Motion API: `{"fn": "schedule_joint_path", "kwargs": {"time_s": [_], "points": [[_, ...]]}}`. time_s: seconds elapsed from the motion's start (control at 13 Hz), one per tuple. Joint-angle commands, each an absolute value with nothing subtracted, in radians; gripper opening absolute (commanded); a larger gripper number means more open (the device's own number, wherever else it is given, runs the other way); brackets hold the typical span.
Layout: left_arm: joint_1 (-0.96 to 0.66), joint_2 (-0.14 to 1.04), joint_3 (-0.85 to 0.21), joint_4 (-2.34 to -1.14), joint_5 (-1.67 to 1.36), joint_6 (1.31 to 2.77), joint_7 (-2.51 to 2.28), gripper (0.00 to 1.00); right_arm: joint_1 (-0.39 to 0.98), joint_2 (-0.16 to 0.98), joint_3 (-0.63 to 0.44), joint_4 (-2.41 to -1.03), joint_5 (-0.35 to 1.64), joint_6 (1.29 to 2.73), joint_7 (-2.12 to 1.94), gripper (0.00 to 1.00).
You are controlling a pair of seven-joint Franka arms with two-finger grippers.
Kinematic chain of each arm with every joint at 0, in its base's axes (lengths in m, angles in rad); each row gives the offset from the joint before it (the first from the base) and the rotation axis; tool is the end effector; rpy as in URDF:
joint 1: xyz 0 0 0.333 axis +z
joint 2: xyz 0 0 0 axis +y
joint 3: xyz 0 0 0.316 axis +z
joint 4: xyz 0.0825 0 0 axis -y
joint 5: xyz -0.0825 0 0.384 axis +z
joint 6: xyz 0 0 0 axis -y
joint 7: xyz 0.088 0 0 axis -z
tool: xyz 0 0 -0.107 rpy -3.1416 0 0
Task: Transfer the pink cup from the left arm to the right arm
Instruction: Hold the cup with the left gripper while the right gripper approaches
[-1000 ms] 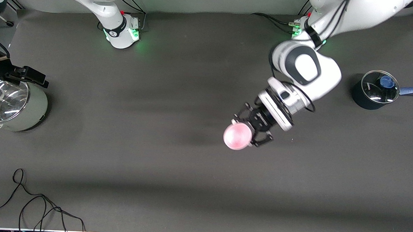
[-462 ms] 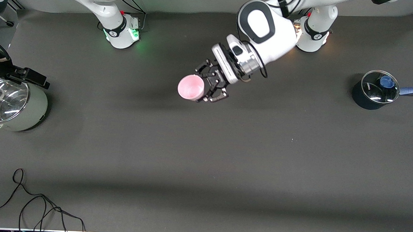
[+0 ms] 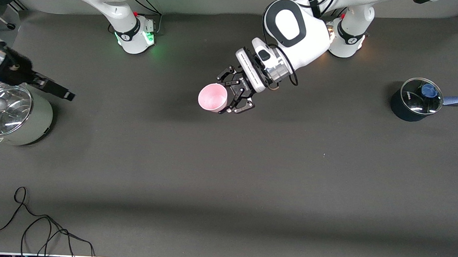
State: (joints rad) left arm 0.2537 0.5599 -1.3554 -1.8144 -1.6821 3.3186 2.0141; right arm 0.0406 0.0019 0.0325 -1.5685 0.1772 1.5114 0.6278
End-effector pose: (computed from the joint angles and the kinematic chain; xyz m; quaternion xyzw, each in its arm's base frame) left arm 0.4526 -0.4241 0.4442 0.7529 -0.3757 0.4289 0.3288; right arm 0.5457 0.0597 0.6212 -0.9583 0.2701 0.0580 0.0730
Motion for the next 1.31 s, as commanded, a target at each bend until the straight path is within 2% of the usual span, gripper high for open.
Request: {"fn": "schedule_joint_path", "kwargs": {"time_s": [0.0,0.38,0.69,0.92,1.23], "points": [[0.261,0.523,-1.348,-1.813,-1.704,3.318,1.997,0.1,0.113,0.044,0.029,-1.476,0.235,1.503,0.881,1.0],[0.261,0.525,-1.345,-1.807,-1.704,3.318,1.997,0.11,0.29,0.17,0.029,-1.329,0.233,1.54,1.324,0.98],[0.261,0.528,-1.345,-1.807,-1.706,3.318,1.999,0.11,0.392,0.233,0.029,-1.267,0.235,1.6,1.527,0.98],[0.261,0.528,-1.344,-1.807,-1.706,3.32,1.997,0.11,0.512,0.285,0.029,-1.211,0.233,1.634,1.633,0.98],[0.261,0.528,-1.341,-1.805,-1.709,3.32,1.997,0.11,0.597,0.333,0.029,-1.17,0.233,1.649,1.635,0.98]]}}
